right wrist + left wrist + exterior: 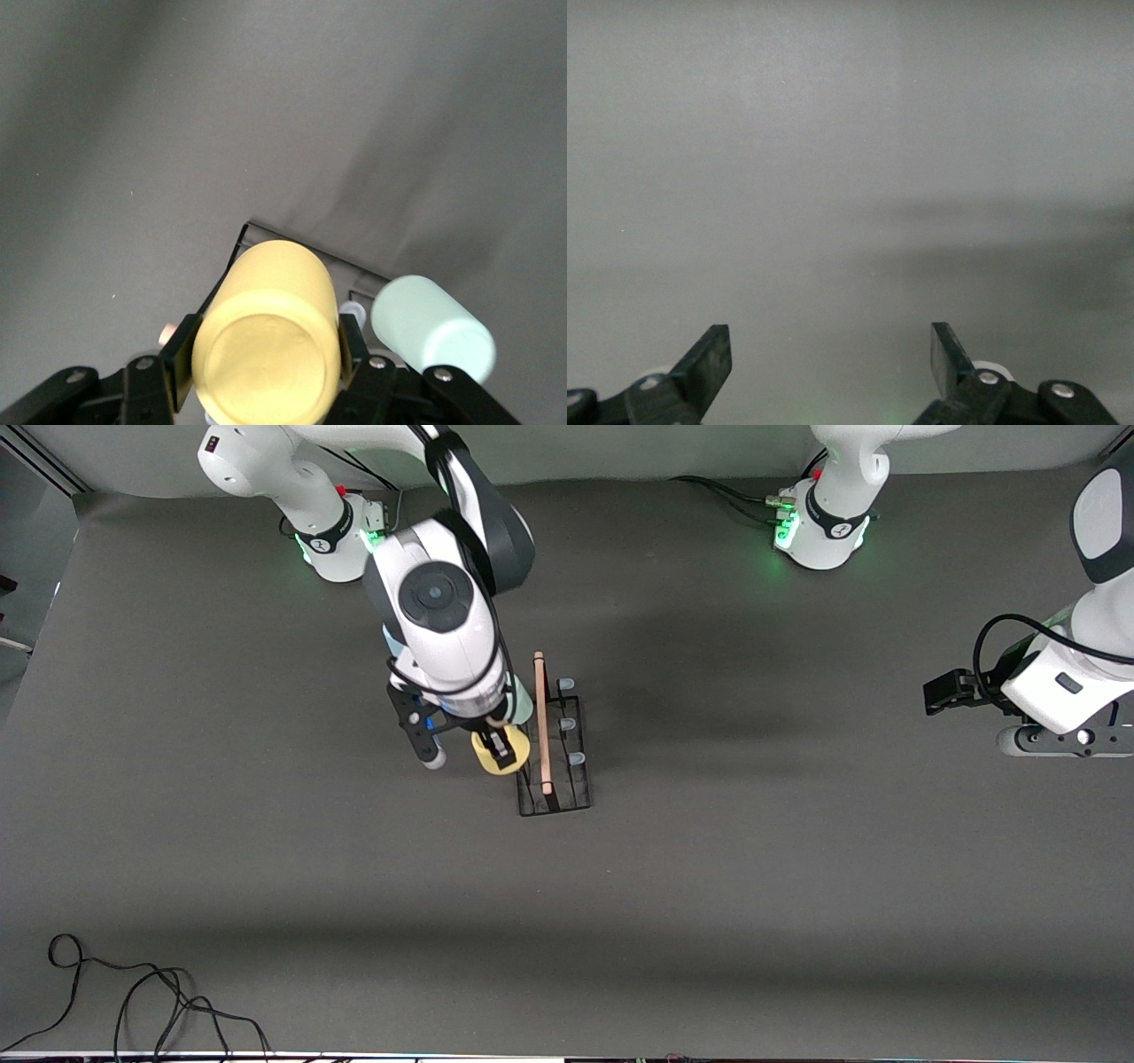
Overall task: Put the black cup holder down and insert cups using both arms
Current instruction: 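Carry the yellow cup to the rack and set it on a peg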
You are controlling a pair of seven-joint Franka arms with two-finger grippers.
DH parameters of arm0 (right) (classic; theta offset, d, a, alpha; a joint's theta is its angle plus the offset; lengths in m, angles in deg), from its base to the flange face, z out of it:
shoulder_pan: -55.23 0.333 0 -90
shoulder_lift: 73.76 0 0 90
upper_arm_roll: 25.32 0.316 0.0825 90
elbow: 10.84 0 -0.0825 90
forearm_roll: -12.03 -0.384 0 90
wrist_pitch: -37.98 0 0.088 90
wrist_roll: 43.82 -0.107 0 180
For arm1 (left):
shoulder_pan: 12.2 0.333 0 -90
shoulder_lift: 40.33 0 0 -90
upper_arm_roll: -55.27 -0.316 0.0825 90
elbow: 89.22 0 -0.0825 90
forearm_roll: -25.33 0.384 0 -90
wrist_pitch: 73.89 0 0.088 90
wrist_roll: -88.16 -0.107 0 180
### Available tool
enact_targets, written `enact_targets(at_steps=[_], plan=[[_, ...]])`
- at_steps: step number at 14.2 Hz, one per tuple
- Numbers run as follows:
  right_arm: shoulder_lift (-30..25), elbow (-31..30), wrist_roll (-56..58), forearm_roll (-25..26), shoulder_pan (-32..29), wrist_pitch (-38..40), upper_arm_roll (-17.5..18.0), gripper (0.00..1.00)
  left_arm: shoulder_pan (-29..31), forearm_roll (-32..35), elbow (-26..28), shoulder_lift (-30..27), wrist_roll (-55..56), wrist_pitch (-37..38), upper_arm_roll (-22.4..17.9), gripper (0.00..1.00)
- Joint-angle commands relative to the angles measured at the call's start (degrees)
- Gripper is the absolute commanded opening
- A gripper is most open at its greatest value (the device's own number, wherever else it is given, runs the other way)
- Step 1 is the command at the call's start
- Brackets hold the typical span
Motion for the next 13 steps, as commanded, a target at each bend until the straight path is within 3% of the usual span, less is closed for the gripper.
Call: enact_targets(at_steps=[1,9,10,11,13], plan=[[0.1,-4.2,-1.3,-1.0,1.3,-5.9,-0.3,0.00,0.2,0.6,-0.1,-0.5,-0.8,0.3,0.1,1.00],[6.6,-4.7,-1.0,-6.9,1.6,-11.8,-0.3,0.00,0.2,0.6,-0.1,-0.5,-0.8,0.3,0.1,1.00],[6.7,-4.5,-1.0,-7.0,1.6,-11.8,-0.3,0.45,0.2,0.6,-0.1,-0.5,-0.8,0.3,0.1,1.00],[6.7,-4.3,-1.0,-7.0,1.5,-11.7,-0.3,0.97,0.2,0.6,-0.1,-0.5,-0.8,0.3,0.1,1.00],[6.5,-4.2,-0.1,-6.9,1.6,-11.2,-0.3,1.00,0.2,0.6,-0.1,-0.5,-0.8,0.3,0.1,1.00]])
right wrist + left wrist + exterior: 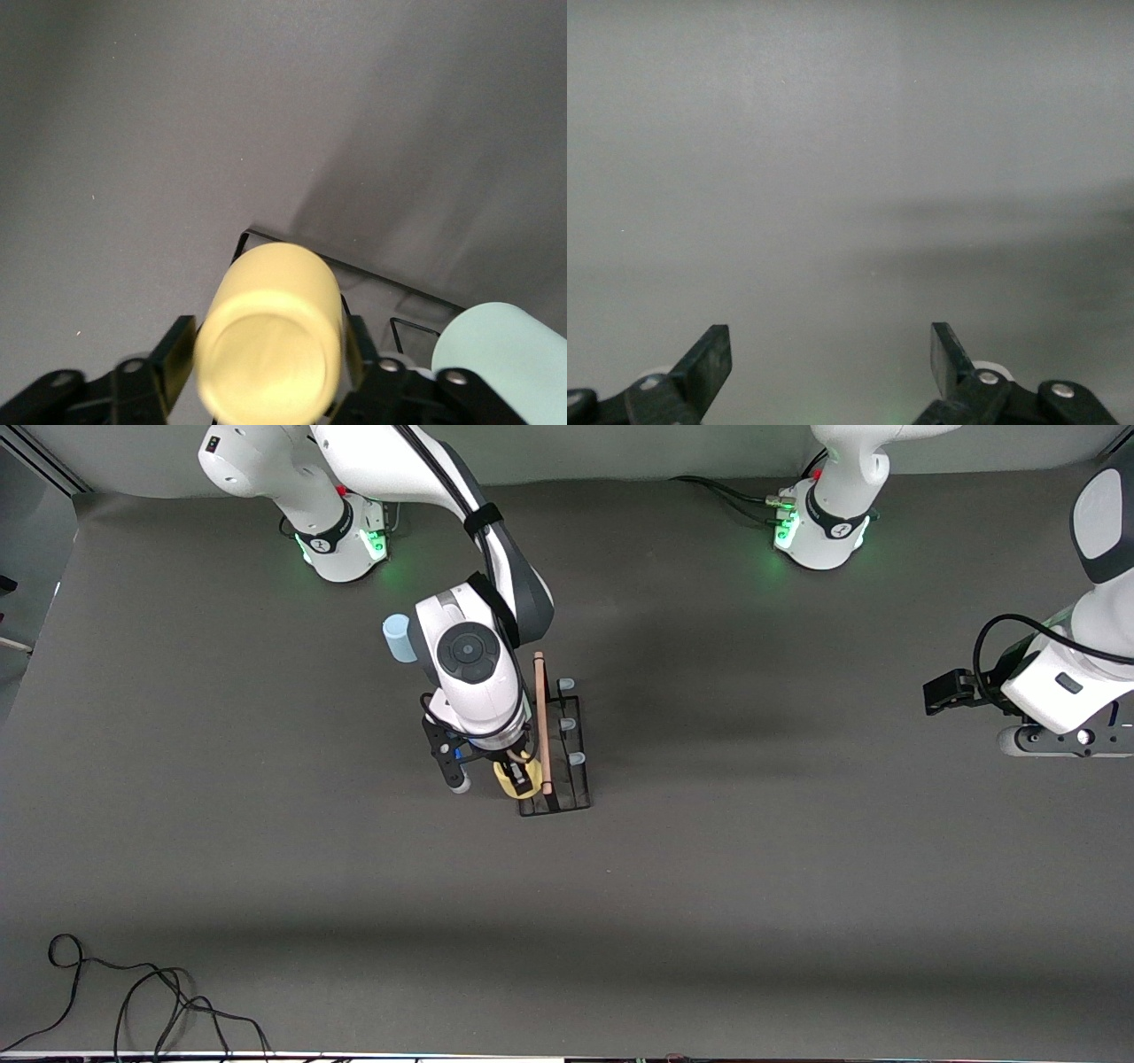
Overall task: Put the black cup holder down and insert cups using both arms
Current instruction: 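Carry the yellow cup to the rack and set it on a peg, then release the yellow cup and withdraw the right gripper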
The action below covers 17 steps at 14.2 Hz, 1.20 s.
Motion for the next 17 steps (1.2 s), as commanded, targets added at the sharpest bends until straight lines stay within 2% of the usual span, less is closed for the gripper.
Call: enact_targets(at_steps=[1,4,8,12,14,16,17], plan=[[-1.0,1.0,-0.1,-0.7,0.7,0.2,-0.9,1.00,0.2,0.6,-0.1,-0.4,-0.8,0.3,0.1,1.00],[-6.0,4.7,0.1,0.4,0.0,7.3,-1.6,1.00,0.2,0.6,-0.1,-0.5,-0.8,0.3,0.1,1.00],[-13.0,11.0,4.9,4.4,0.1,23.9,-3.6,1.00,0.2,0.6,-0.1,-0.5,-0.8,0.3,0.1,1.00],[-21.3,10.3,14.3,12.2,0.7,30.3,-3.5,1.00,0.2,0.6,-0.1,-0.5,-0.7,0.3,0.1,1.00],[-24.3,9.2,20.1,14.0,0.2,32.2,-3.6,1.00,0.2,0.6,-0.1,-0.5,-0.8,0.3,0.1,1.00],[-28.0,7.7,27.3,17.5,-3.3,33.4,-2.6,1.00,0.2,0.6,-0.1,-0.4,-0.8,0.3,0.1,1.00],[-29.7,7.3,31.5,18.3,-6.2,34.2,-0.7,1.00,0.2,0.6,-0.1,-0.5,-0.8,0.3,0.1,1.00]])
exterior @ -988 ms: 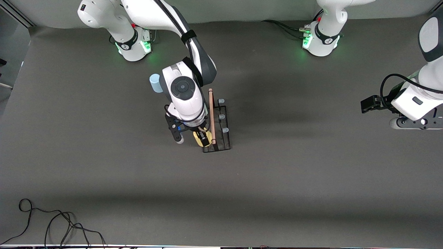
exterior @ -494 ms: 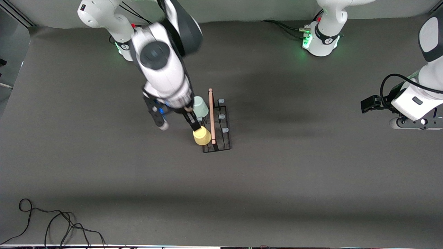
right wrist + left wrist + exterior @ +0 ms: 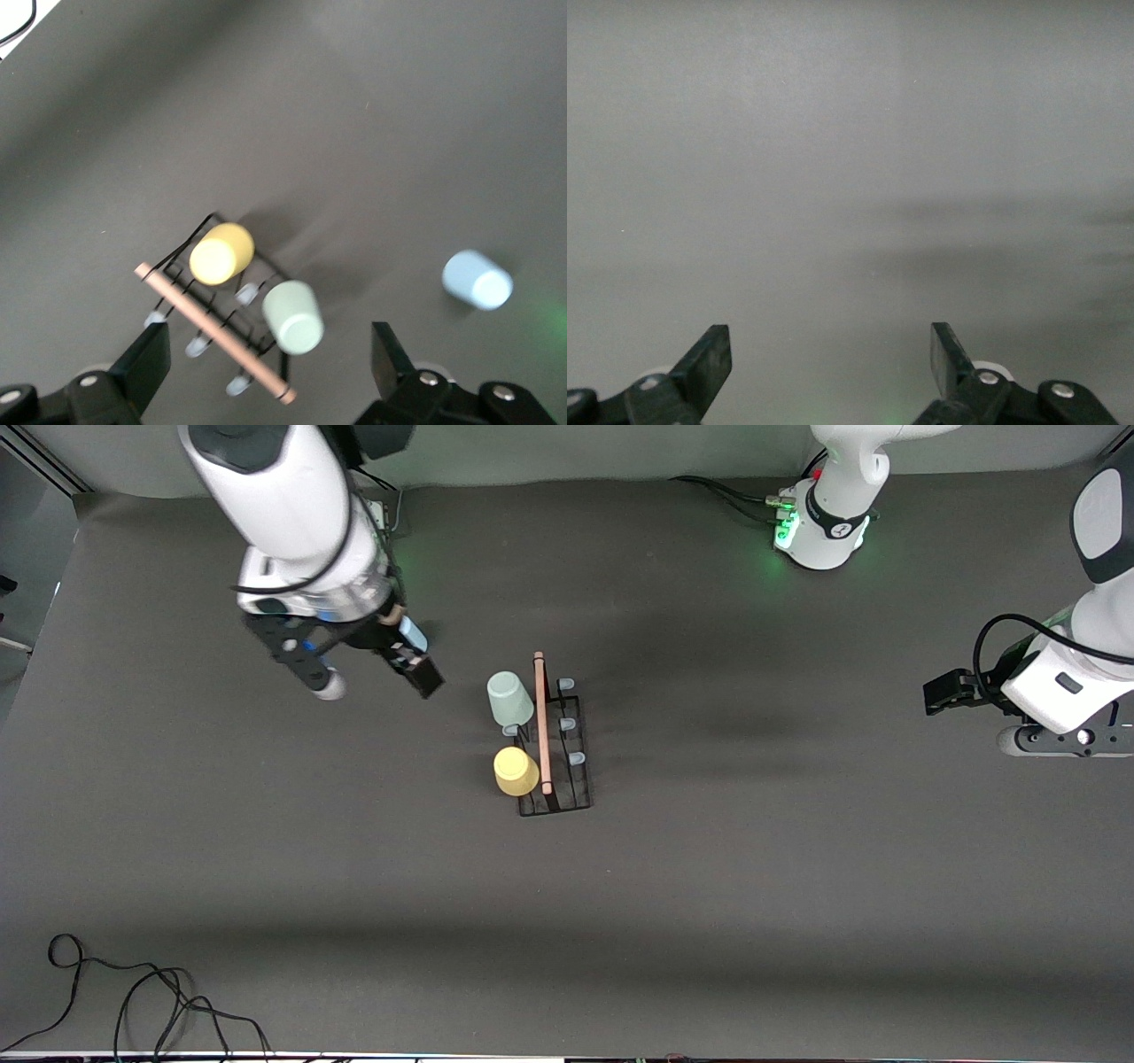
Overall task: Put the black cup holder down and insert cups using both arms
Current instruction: 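Release the yellow cup and withdraw the right gripper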
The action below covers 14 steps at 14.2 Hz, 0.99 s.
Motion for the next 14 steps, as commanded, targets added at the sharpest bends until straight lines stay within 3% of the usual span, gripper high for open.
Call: enact_targets(at_steps=[1,3,5,6,11,14], plan=[[-6.9,-4.1,11.4,3.1,-9.0,1.8,5.9,1.00,0.2,0.6,-0.1,-0.5,-0.8,0.3,0.1,1.00],[-11.0,-6.8,18.6,5.3,-20.7,2.0,14.7,1.00,0.2,0.6,-0.1,-0.4,-0.8,0.3,0.1,1.00],[-14.2,-9.6,28.5,6.9,-36.2,2.0,26.9,1.00,0.2,0.6,-0.1,-0.4,-0.8,0.3,0.1,1.00],[-14.9,-10.0,34.0,6.9,-42.2,2.0,30.5,1.00,0.2,0.6,-0.1,-0.5,-0.8,0.3,0.1,1.00],[-15.2,-9.4,60.4,6.1,-58.6,2.0,35.2,1.00,0.2,0.6,-0.1,-0.5,-0.7,0.3,0.1,1.00],[-14.2,-9.3,70.4,4.6,-63.4,1.3,35.8,1.00,0.2,0.6,-0.1,-0.5,-0.8,0.3,0.1,1.00]])
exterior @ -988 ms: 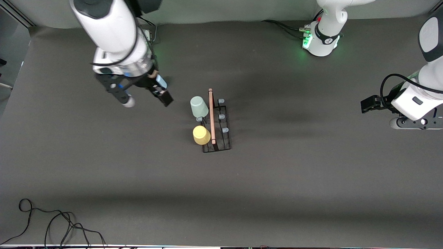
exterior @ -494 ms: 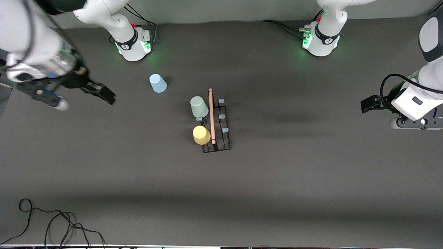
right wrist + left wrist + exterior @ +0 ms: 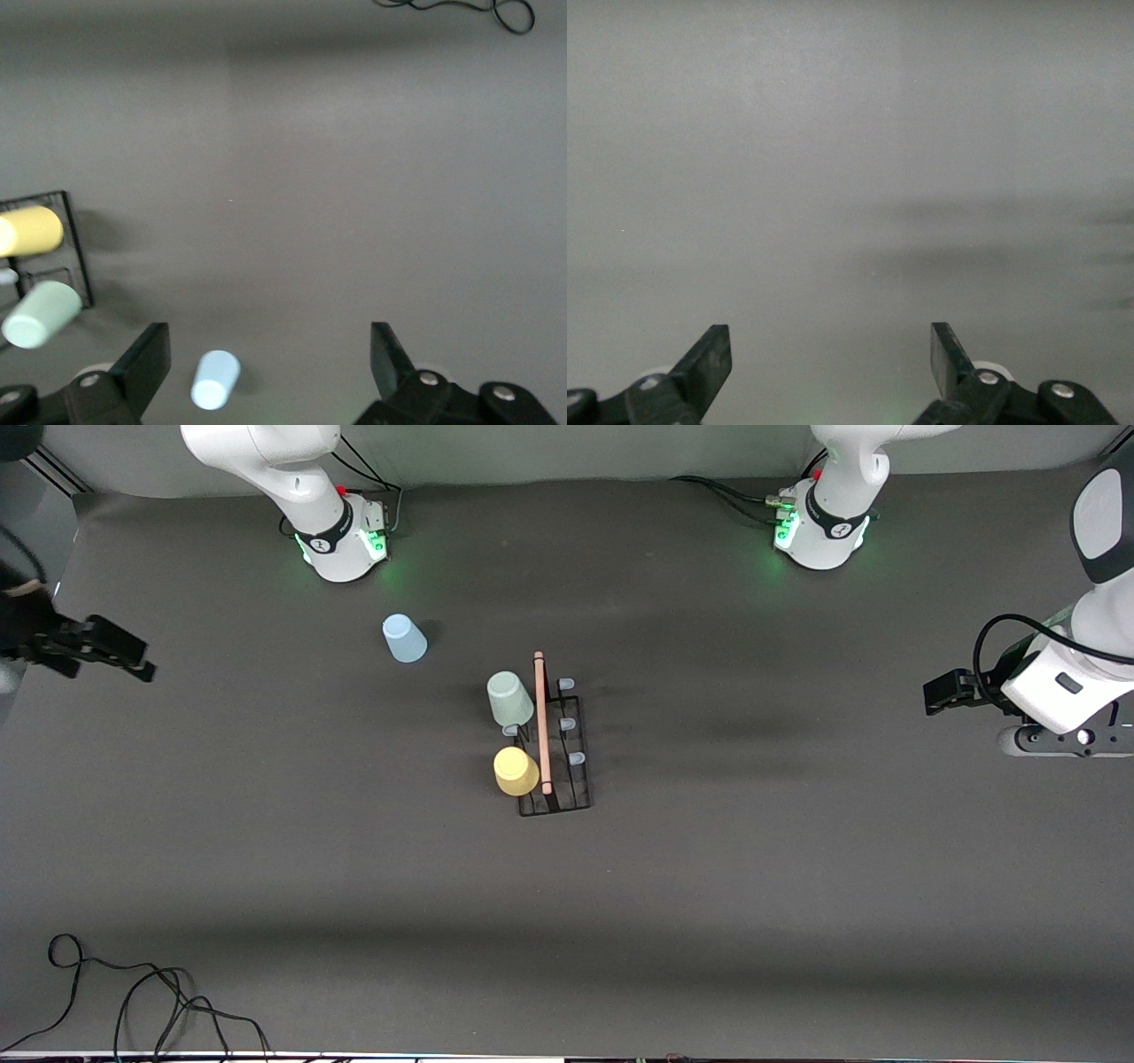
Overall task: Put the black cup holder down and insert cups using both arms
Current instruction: 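Release the yellow cup and withdraw the right gripper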
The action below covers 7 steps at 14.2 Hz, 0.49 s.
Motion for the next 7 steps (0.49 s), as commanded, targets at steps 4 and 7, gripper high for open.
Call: enact_targets(at_steps=[4,7], plan=[[0.1,-0.5,6.8,-0.4,-1.7,-1.4,1.4,1.00,0.2,0.6,-0.1,-0.5,-0.8,0.3,0.1,1.00],[0.1,-0.6,6.9,0.0,-0.9,-2.2,1.5,1.00,0.2,0.6,-0.1,-0.5,-0.8,0.3,0.1,1.00]])
